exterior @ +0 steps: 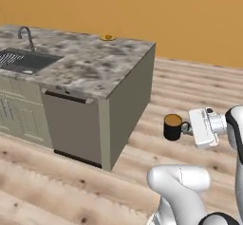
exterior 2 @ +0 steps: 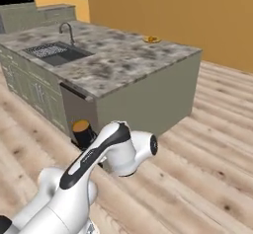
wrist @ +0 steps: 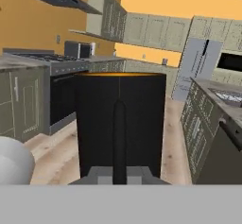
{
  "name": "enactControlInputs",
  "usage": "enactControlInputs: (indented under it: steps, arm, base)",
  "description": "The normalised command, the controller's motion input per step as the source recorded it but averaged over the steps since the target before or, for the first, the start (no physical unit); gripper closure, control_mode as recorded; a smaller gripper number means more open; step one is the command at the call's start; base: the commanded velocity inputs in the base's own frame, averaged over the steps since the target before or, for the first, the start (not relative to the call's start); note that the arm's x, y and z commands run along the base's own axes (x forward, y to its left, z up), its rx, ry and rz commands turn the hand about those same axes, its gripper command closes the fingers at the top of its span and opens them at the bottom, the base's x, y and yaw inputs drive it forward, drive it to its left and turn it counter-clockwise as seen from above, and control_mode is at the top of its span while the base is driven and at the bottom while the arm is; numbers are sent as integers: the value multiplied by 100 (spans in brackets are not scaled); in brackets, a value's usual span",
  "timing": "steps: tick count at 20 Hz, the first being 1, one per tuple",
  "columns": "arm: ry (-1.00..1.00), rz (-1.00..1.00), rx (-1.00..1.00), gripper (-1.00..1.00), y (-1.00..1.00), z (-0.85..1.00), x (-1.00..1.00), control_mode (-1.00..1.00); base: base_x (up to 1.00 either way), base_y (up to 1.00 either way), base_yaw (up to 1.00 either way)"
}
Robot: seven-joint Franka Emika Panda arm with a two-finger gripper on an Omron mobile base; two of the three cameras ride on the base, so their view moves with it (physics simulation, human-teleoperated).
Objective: Pick up the brewed coffee from the coffee machine and place it next to the breakfast plate on the dining counter.
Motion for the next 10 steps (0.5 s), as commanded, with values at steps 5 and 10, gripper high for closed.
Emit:
enactControlInputs:
  steps: [5, 10]
  arm:
    - [0, 0, 0, 100, 0, 0, 0, 100]
    - [0, 0, 0, 100, 0, 0, 0, 100]
  base:
    - [100, -13, -41]
    - [100, -11, -36]
